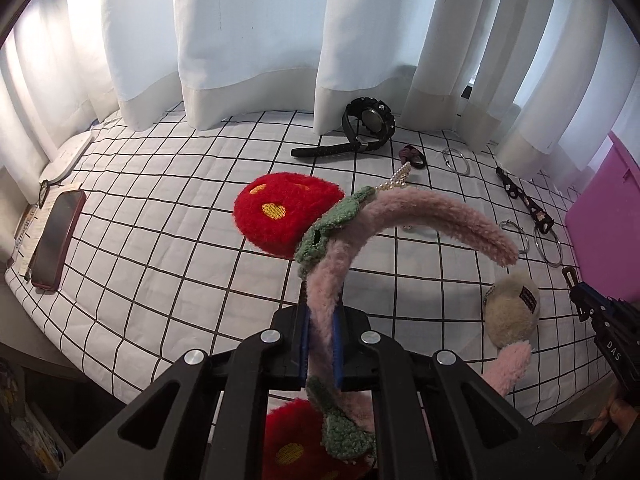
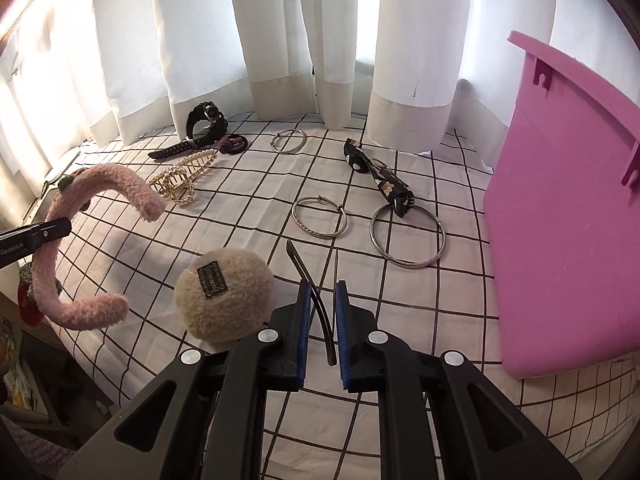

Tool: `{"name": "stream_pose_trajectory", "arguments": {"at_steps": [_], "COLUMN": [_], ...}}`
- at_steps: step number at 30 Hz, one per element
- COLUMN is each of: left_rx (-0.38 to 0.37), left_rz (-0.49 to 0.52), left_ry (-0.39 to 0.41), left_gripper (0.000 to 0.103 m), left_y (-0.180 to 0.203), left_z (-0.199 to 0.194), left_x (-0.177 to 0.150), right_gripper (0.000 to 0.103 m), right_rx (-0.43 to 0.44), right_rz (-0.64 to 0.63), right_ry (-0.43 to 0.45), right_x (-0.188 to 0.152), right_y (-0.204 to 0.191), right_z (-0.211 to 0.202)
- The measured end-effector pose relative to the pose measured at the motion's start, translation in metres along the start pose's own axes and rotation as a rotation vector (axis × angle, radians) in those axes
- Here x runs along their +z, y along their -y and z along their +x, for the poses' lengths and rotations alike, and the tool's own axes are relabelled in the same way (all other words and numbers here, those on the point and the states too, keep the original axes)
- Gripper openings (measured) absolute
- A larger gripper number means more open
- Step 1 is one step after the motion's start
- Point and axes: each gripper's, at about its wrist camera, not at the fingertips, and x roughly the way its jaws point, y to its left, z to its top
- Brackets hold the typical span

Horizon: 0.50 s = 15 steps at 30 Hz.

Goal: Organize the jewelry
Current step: 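Carry the headband with the left gripper into the tub while the right carries the tweezers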

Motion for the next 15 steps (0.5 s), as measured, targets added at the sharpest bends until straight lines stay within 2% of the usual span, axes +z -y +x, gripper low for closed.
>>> {"name": "stream_pose_trajectory", "arguments": {"at_steps": [8, 15], "left_rx": [-0.056, -0.172], "left_rz": [0.047, 0.149], "left_ry": [0.089, 0.200], "left_gripper": [0.009, 0.009], "left_y": [0.008, 0.039], "left_z": [-0.050, -0.093], "left_x": [0.031, 0.061], "right_gripper": [0.012, 0.012], "right_rx": [0.009, -0.048], "right_rz": [0.045, 0.108], "right_ry": [0.099, 0.226], "right_x": [0.022, 0.038], "right_y": [-0.016, -0.013], "right_z": [-0.056, -0.119]}}
